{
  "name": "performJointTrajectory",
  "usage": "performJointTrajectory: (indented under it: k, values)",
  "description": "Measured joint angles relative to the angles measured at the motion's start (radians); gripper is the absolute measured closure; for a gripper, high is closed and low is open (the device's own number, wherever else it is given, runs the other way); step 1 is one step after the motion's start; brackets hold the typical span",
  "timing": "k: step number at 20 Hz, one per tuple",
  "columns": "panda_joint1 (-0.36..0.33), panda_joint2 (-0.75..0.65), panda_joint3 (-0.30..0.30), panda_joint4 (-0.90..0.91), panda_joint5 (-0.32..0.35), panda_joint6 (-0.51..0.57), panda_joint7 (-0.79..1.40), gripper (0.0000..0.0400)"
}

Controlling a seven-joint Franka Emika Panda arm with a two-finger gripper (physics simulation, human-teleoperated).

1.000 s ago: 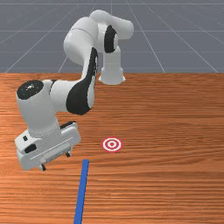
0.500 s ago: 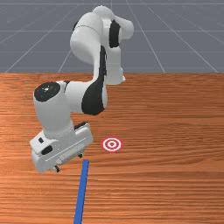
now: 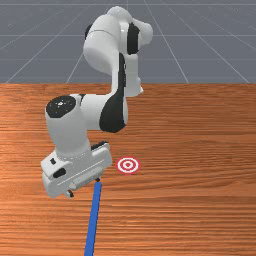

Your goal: Pull the pivot to the target area

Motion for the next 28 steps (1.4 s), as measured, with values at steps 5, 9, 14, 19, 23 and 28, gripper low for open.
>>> performJointTrajectory:
  k: [5,9,14,19,23,28]
  values:
    - [0.006,-0.010,0.029,-0.016,-0.046,-0.006,-0.207,0.0000]
    - [0.052,-0.042,0.021,-0.076,-0.020,0.029,-0.044,0.0000]
    - [0.055,0.041,0.021,0.078,-0.023,-0.045,-0.039,0.0000]
    - [0.041,0.018,0.034,-0.081,-0.007,0.204,-0.069,0.0000]
    - [0.110,0.129,-0.078,0.079,-0.106,0.098,0.049,0.0000]
    - [0.055,0.222,-0.004,0.244,-0.045,0.043,-0.034,0.0126]
